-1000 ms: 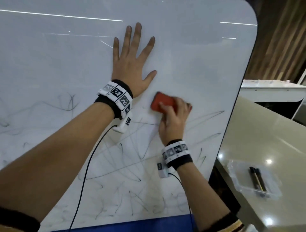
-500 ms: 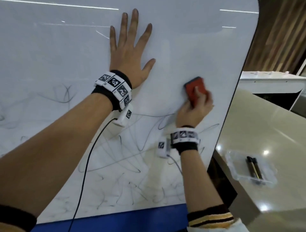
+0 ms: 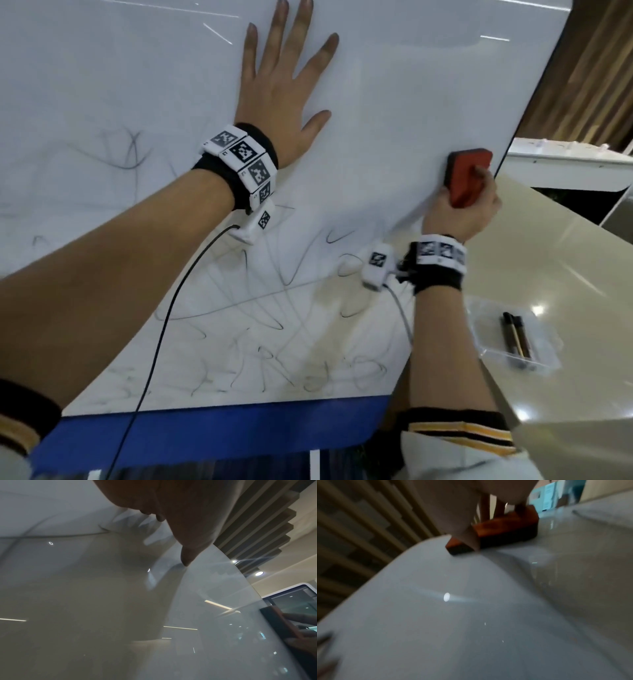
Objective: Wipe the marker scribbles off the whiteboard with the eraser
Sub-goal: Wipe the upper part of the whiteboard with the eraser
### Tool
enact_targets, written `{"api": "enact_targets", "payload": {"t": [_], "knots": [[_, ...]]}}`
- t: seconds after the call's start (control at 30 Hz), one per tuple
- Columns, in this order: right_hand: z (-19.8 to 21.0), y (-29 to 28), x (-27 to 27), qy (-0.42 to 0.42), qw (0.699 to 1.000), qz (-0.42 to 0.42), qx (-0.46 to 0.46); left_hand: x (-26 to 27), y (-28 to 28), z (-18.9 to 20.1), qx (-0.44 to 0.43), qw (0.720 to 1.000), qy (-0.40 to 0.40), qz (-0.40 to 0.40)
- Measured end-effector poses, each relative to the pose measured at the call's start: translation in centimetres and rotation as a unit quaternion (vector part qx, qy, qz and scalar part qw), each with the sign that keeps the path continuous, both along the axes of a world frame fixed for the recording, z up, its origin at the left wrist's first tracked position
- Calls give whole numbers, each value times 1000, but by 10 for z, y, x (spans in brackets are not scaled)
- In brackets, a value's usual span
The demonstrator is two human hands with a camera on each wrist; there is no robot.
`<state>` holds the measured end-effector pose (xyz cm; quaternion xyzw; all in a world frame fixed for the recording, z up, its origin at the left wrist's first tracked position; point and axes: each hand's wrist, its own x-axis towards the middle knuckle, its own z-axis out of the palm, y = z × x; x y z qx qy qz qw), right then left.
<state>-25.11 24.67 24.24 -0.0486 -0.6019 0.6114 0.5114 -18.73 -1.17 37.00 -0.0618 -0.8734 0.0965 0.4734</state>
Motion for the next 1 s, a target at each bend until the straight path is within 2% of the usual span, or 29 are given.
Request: {"api": "enact_targets", "payload": {"t": [0.07, 0.1, 0.17, 0.23, 0.27, 0.3, 0.37, 0.47, 0.53, 0.57, 0.6, 0.63, 0.7, 0.73, 0.8, 0.83, 0.9, 1.0], "knots": [[-10, -64, 15, 18, 999, 7, 48, -1, 0, -1, 1, 1000, 1, 3], [-20, -101, 29, 38, 993, 23, 108, -2, 0, -1, -1, 1000, 0, 7], [-47, -157, 60, 63, 963, 66, 254, -3, 0, -2, -1, 1000, -4, 5], [-67, -167, 67, 72, 927, 87, 357, -3, -4, -3, -3, 1000, -1, -6], [-68, -154, 61, 79, 920, 85, 373, -4, -6, -2, -9, 1000, 4, -9], [-64, -136, 52, 84, 923, 76, 367, -3, -10, -2, -15, 1000, 7, -12], [-53, -90, 35, 67, 954, 50, 287, -3, -14, -2, -23, 1000, 7, -20], [-40, -6, -5, 30, 999, -12, 39, -3, -14, -6, -18, 999, 6, -33], [-35, 11, -18, 9, 991, -13, -130, -3, -10, -9, -10, 999, 7, -30], [-35, 0, -17, -5, 985, -10, -174, -3, -7, -11, -7, 1000, 7, -24], [-37, -23, -10, -13, 985, -10, -174, -4, -5, -13, -5, 1000, 8, -16], [-41, -50, -1, -5, 991, -8, -133, -5, -2, -14, -3, 1000, 10, -10], [-61, -102, 25, 26, 999, 23, 12, -7, 0, -17, 0, 1000, 11, -7], [-75, -120, 39, 31, 994, 47, 91, -8, 0, -18, 3, 1000, 12, -8], [-95, -120, 48, 29, 976, 79, 200, -9, -1, -20, 6, 1000, 14, -17], [-96, -105, 43, 30, 972, 85, 218, -9, -2, -21, 7, 1000, 15, -24], [-91, -60, 28, 8, 983, 74, 171, -8, -5, -22, 3, 999, 16, -37], [-77, 17, -2, -40, 999, -3, -23, -4, -6, -23, 1, 999, 11, -40]]}}
